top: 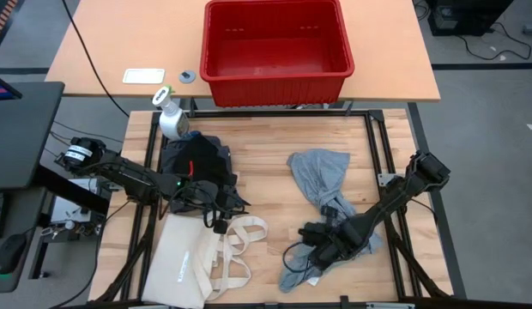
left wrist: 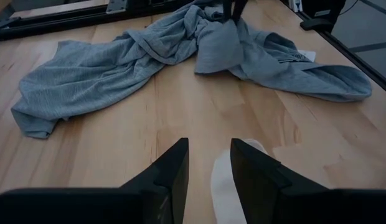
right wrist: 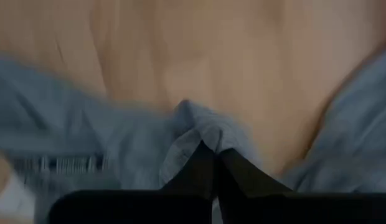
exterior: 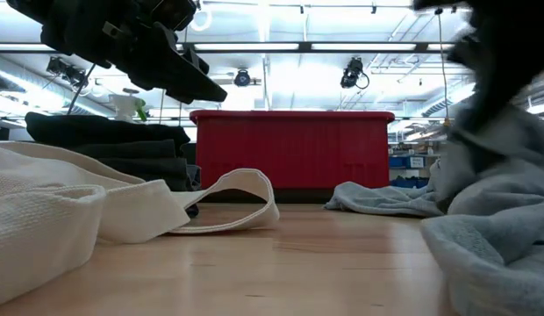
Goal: Fold Laundry from Bin
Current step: Fold the gray shirt
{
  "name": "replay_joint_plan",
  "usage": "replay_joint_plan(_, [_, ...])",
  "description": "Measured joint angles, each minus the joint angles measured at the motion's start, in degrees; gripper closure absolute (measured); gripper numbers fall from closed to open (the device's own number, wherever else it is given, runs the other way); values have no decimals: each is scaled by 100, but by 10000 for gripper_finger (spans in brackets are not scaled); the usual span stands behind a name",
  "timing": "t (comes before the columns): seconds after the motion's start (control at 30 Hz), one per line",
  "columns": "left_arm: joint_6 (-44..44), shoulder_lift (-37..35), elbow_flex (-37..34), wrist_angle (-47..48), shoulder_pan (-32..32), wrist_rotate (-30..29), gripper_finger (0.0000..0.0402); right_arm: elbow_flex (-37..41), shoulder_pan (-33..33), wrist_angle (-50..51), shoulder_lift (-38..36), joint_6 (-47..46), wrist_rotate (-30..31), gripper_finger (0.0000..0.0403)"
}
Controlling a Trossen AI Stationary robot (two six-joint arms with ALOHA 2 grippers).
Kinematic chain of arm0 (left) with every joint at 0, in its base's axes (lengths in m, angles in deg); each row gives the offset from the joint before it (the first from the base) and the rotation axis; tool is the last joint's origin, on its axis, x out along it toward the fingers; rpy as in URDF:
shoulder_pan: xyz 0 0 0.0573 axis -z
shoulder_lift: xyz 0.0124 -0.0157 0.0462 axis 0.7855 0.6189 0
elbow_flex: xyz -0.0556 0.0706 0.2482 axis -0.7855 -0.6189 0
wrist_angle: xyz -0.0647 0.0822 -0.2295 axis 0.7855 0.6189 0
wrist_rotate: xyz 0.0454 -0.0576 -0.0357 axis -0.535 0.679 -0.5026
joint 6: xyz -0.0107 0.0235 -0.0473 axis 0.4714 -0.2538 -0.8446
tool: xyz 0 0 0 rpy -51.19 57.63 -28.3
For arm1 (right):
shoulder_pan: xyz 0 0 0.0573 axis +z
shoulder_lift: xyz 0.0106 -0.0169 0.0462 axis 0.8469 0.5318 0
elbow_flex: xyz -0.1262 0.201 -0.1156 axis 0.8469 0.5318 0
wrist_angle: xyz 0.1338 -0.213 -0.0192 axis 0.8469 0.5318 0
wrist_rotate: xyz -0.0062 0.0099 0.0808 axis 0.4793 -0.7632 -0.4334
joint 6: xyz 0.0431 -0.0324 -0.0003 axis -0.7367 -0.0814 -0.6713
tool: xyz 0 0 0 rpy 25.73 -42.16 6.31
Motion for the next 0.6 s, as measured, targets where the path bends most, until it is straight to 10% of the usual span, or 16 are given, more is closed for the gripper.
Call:
replay_joint_plan(0.3, [325,-18,2,-393,7,0,280,-1054,-766,-2078,-33,4195,1547,395])
replay_joint_plan(0.6, [473,-1112,4,583,254,0,280,-1007,-2046,-3393,365,5200,-1320,378])
